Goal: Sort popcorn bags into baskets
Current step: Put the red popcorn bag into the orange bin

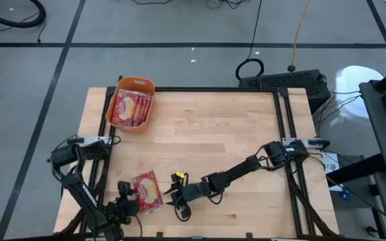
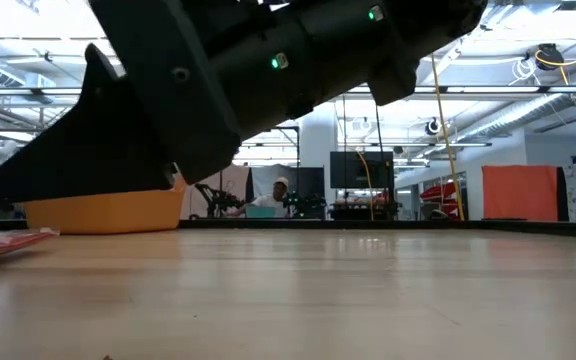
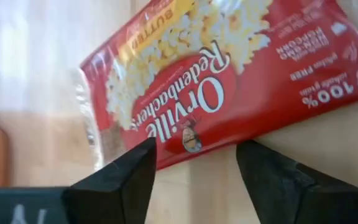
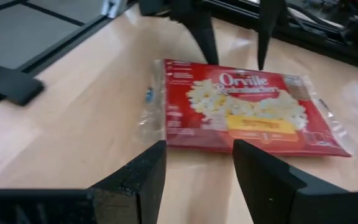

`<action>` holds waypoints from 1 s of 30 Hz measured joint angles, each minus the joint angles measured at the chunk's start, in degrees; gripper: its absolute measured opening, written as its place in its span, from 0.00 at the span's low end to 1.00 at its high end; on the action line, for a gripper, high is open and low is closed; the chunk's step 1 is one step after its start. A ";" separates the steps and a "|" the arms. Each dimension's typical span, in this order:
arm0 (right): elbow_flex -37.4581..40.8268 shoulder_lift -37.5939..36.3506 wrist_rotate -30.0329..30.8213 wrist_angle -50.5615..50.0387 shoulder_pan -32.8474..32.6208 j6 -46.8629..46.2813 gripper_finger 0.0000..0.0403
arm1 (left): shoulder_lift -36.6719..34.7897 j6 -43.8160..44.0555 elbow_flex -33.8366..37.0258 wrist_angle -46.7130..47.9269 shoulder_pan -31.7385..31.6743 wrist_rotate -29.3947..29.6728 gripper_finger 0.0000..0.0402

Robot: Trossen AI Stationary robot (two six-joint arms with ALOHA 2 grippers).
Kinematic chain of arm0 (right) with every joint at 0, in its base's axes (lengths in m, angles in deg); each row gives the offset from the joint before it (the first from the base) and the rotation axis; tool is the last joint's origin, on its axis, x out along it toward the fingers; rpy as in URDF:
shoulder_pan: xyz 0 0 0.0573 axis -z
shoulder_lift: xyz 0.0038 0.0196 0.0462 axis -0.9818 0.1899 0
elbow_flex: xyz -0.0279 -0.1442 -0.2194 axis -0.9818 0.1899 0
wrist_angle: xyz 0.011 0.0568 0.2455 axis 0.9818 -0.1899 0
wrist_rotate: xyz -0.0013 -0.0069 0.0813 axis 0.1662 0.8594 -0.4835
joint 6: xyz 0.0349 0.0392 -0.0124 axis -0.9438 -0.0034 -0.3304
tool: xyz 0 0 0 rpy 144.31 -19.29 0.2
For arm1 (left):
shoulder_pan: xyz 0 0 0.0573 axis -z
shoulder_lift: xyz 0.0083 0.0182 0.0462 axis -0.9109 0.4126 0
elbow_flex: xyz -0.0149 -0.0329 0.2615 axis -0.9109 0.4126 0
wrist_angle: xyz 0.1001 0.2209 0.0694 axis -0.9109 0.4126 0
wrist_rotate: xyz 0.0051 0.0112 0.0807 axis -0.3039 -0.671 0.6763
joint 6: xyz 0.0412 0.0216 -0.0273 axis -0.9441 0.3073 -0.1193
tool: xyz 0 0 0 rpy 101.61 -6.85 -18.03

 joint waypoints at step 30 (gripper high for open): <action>0.00 -1.51 2.54 -11.15 0.78 -6.81 0.45 | 0.21 -34.55 2.13 -13.63 -7.07 7.73 0.03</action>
